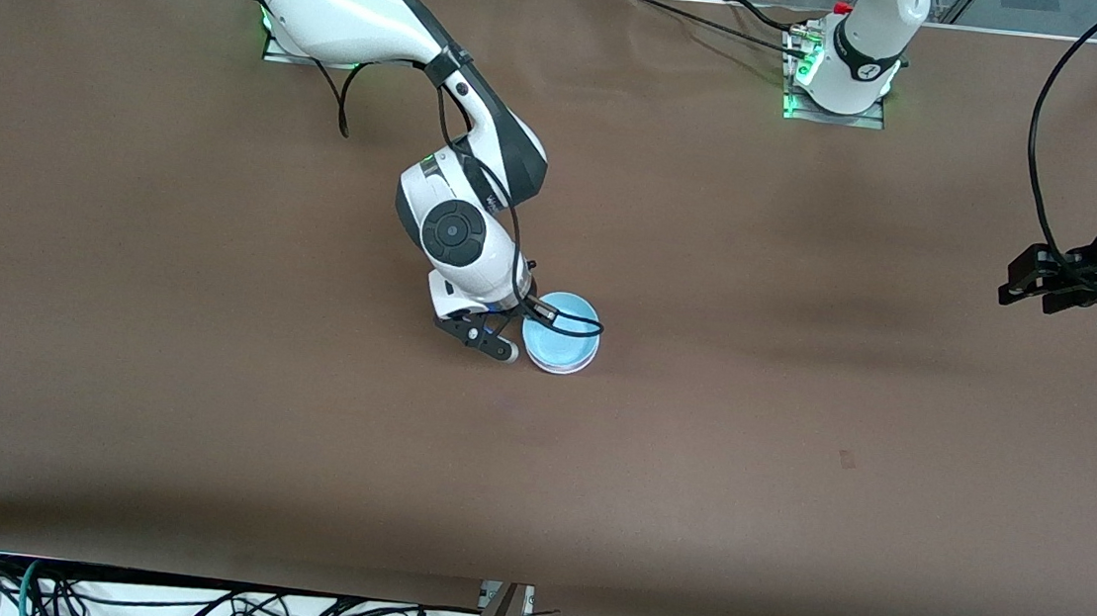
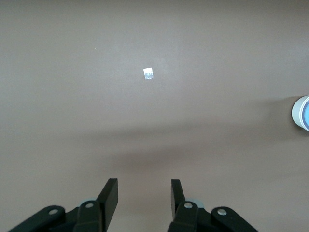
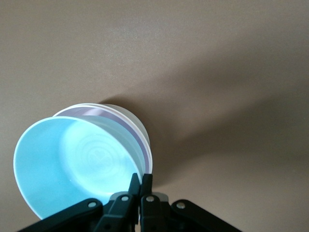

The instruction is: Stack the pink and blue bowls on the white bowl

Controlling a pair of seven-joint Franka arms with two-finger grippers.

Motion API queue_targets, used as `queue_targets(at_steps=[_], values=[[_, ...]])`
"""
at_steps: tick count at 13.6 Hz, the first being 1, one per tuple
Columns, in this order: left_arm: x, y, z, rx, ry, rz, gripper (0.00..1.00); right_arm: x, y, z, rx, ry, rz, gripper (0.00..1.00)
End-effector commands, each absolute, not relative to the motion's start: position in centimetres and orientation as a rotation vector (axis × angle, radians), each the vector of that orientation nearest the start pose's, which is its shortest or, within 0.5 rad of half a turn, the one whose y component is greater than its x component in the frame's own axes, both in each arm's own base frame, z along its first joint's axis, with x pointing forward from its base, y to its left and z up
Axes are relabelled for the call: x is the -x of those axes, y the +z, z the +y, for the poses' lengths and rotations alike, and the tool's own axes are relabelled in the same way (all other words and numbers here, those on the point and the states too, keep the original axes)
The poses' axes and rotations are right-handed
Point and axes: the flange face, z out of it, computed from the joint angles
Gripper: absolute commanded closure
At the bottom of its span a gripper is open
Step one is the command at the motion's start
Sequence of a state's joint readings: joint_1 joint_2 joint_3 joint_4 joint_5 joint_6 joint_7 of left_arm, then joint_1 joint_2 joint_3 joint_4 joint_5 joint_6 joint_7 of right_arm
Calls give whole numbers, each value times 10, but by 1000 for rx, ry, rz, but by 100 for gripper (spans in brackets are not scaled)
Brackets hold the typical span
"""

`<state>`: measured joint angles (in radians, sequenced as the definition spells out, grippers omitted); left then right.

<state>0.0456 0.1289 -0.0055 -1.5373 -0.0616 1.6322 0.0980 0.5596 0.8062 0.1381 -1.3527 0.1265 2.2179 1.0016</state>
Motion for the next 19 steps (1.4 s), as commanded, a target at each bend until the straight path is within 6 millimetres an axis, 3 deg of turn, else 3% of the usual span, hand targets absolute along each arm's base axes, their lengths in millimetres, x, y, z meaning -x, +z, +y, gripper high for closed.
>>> queue_targets(at_steps=[1,4,7,8,10,12,14,19], values=[[-588,578,17,3222,24,113,47,-587,249,469,2895,140,623,76],[-588,578,13,3222,30,118,44,-588,252,468,2891,135,625,49],[-588,578,9,3222,31,118,43,-596,265,462,2881,120,629,40],[-589,577,8,3222,33,118,42,-602,271,457,2881,111,640,32],[-589,577,8,3222,33,118,42,-620,290,436,2895,39,654,0],[-589,576,5,3222,36,126,39,-641,327,404,2908,-95,675,0],[-589,576,5,3222,39,125,39,-664,364,350,2925,-170,761,0],[-592,572,6,3222,38,122,39,-668,475,212,3058,-19,570,0]])
